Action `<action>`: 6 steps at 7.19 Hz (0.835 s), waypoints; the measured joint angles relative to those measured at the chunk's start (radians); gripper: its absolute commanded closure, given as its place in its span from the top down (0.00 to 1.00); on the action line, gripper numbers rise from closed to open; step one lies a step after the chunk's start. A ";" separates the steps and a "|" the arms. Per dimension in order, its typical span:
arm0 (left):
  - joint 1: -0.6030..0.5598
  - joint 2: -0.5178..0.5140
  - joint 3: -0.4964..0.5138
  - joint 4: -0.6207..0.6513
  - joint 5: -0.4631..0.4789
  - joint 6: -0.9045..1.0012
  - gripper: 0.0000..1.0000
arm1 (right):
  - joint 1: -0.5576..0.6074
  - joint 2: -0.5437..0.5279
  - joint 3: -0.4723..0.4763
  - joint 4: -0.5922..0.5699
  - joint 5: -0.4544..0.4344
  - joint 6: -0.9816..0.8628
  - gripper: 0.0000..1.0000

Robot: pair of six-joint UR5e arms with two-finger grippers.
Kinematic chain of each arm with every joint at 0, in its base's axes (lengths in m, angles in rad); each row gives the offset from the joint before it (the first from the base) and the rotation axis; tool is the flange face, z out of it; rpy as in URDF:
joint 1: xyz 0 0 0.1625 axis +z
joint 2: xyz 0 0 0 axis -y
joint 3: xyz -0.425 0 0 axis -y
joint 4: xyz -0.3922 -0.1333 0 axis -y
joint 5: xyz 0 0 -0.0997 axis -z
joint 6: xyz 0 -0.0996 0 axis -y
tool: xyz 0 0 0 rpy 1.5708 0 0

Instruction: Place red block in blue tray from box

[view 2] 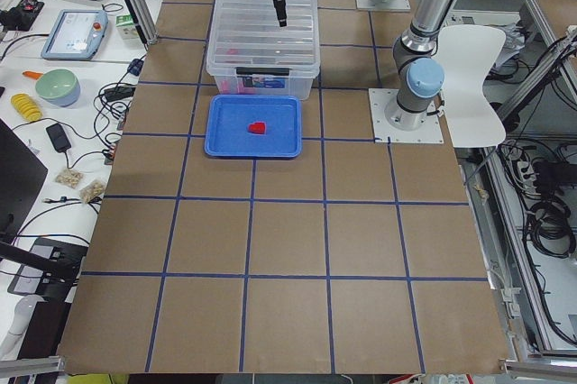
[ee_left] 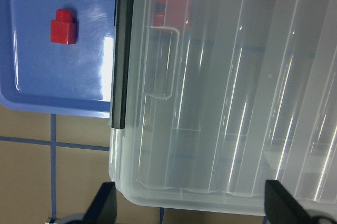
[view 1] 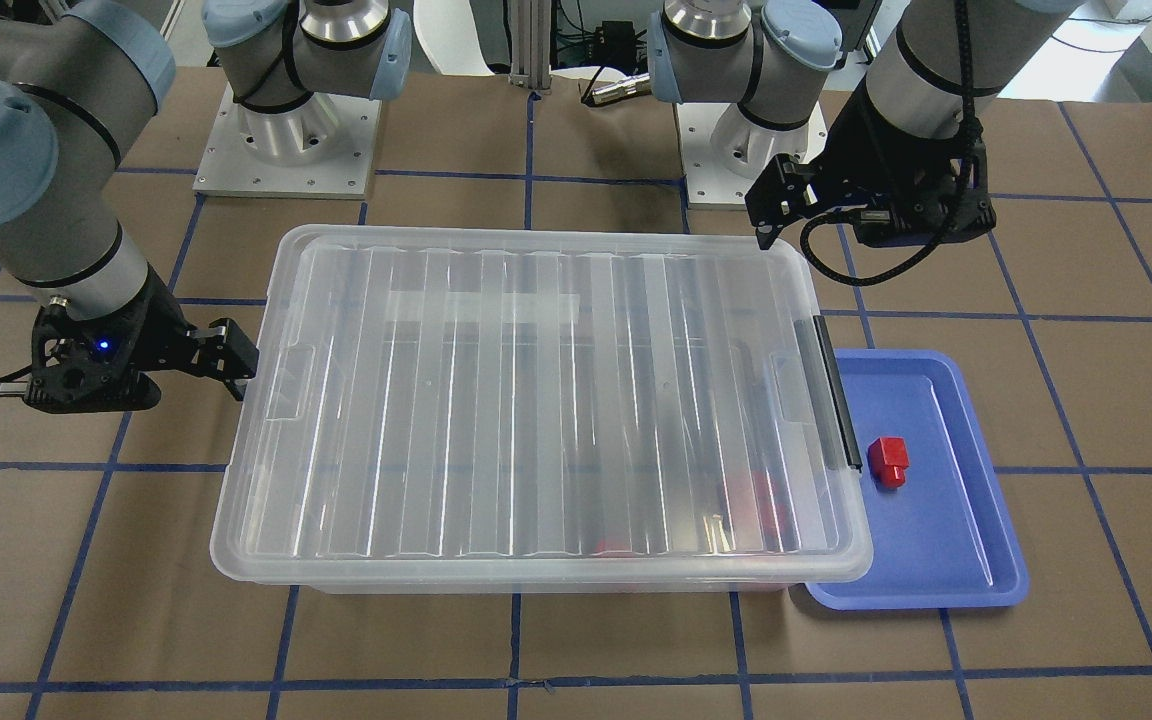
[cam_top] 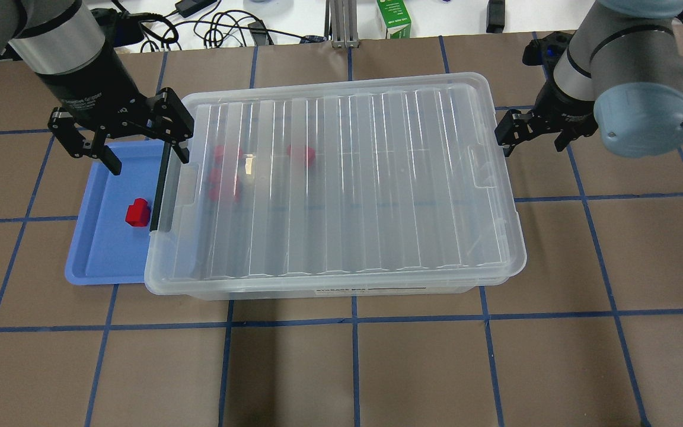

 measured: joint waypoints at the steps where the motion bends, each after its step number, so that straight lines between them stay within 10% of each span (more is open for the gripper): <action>1: 0.000 0.010 -0.019 0.002 0.001 0.006 1.00 | -0.004 0.001 -0.020 0.004 -0.003 -0.004 0.98; 6: 0.000 0.031 -0.060 0.047 0.012 0.133 1.00 | -0.001 -0.121 -0.206 0.287 -0.025 0.008 1.00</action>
